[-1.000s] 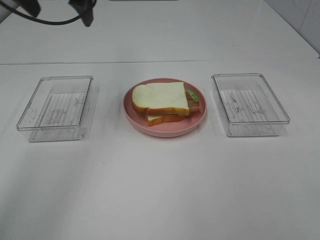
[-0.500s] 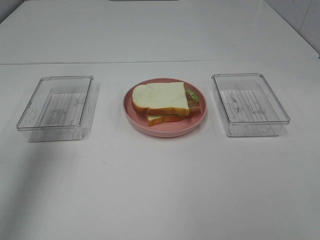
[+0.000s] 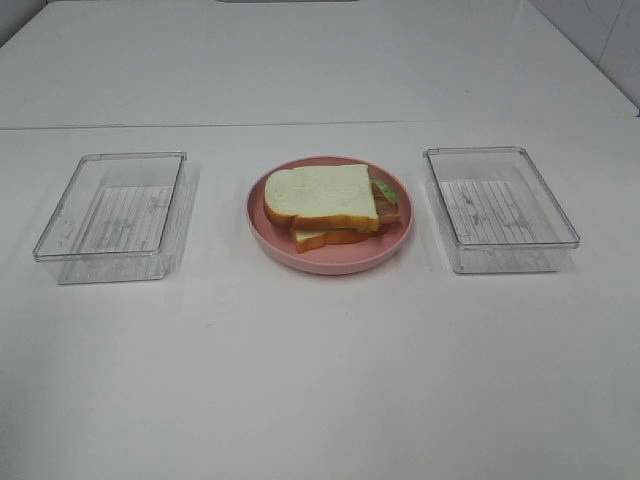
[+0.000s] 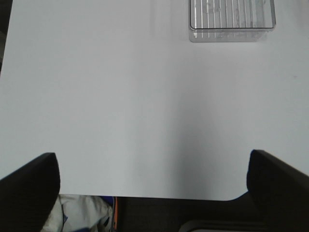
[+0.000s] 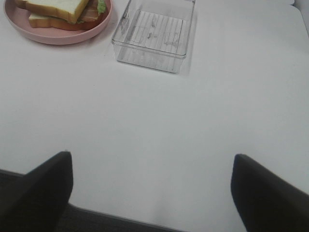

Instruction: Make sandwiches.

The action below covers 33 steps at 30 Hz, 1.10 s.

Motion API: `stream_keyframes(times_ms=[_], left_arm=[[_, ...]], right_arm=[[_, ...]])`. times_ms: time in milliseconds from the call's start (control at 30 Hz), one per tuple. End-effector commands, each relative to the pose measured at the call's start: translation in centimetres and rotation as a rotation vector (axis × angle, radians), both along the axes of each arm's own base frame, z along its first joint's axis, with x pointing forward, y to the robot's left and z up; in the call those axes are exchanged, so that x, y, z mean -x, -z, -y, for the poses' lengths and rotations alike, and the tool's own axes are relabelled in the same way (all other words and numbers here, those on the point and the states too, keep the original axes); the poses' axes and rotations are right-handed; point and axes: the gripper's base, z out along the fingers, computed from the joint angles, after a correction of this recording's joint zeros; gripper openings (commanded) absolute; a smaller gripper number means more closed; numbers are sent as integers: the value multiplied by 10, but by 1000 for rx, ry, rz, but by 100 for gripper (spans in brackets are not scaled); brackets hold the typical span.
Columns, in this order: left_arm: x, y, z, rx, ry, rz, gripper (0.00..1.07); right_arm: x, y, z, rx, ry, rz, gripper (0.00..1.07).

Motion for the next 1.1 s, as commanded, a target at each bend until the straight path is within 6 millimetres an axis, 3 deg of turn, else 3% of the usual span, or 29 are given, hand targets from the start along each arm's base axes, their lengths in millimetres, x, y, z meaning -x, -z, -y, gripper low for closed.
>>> stream_keyframes(times_ms=[33,100,133,167,200,400,600,1100], left_arm=[[40,10,-3,16,-6,120,100],[47,12,-4,18,-6,142,100],[62,18,-5,22,-3,194,100],[62,18,-5,22,-3,194,100],[75,25,-6,25,0,248,100],[97,42,-7,-3,35,371,100],[99,58,-5,6,67,384,100],[90,61,1,4,150,429,100]], right_arm=[[5,0,0,7,-2,37,87],[5,0,0,7,-2,37,87],[5,0,0,7,-2,37,87],[5,0,0,7,-2,37,87],[5,0,0,7,-2,37,87],[5,0,0,7,-2,37,87],[5,0,0,7,-2,37,87],[4,0,0,7,-2,36,87]])
